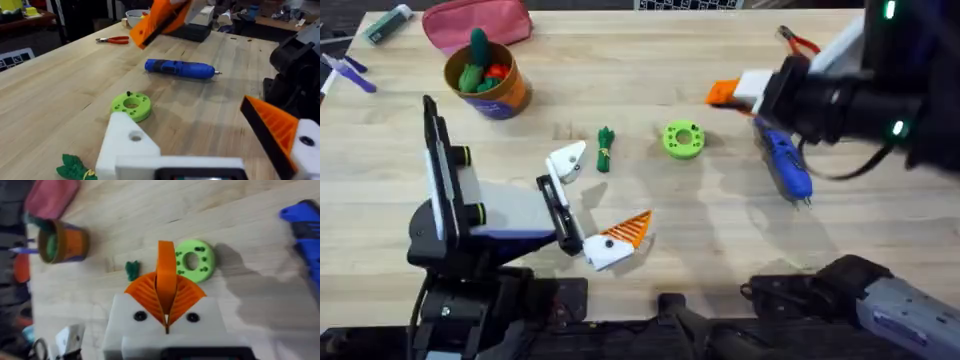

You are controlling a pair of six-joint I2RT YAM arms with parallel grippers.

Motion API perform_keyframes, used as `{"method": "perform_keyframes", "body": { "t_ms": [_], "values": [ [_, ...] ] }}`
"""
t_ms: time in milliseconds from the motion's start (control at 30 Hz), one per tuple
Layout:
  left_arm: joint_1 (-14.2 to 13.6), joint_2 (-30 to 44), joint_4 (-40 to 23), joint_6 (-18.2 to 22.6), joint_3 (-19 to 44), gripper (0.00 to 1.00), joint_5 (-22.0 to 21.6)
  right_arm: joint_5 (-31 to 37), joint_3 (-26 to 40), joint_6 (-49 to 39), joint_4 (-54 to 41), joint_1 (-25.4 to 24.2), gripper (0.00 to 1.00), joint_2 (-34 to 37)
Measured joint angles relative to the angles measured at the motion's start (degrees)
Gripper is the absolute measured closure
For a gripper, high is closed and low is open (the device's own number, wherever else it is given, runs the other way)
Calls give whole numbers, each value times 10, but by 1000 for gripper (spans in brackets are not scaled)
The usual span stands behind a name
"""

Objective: Pick up the gripper from the table and insert it into the empty holder that is missing its gripper. Then pick up a screw, insert it into the mounting hole, and use the screwdriver to tighten it. Finally, clean up the table by picking up the vegetable and placing it into the bucket.

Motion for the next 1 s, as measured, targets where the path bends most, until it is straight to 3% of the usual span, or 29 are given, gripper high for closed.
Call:
{"method": "perform_keyframes", "body": {
  "t_ms": [167,333,600,833,1000],
  "values": [
    [0,0,0,0,0,15,0,-110,-121,-28,169,0,992,-65],
    [0,0,0,0,0,15,0,-236,-179,-42,291,0,992,-79],
    [0,0,0,0,0,15,0,-442,-193,-51,364,-32,992,-23],
    [0,0,0,0,0,15,0,-618,-193,-75,366,-90,992,67],
    [0,0,0,0,0,15,0,-708,-193,-107,369,-126,992,119]
  ]
}}
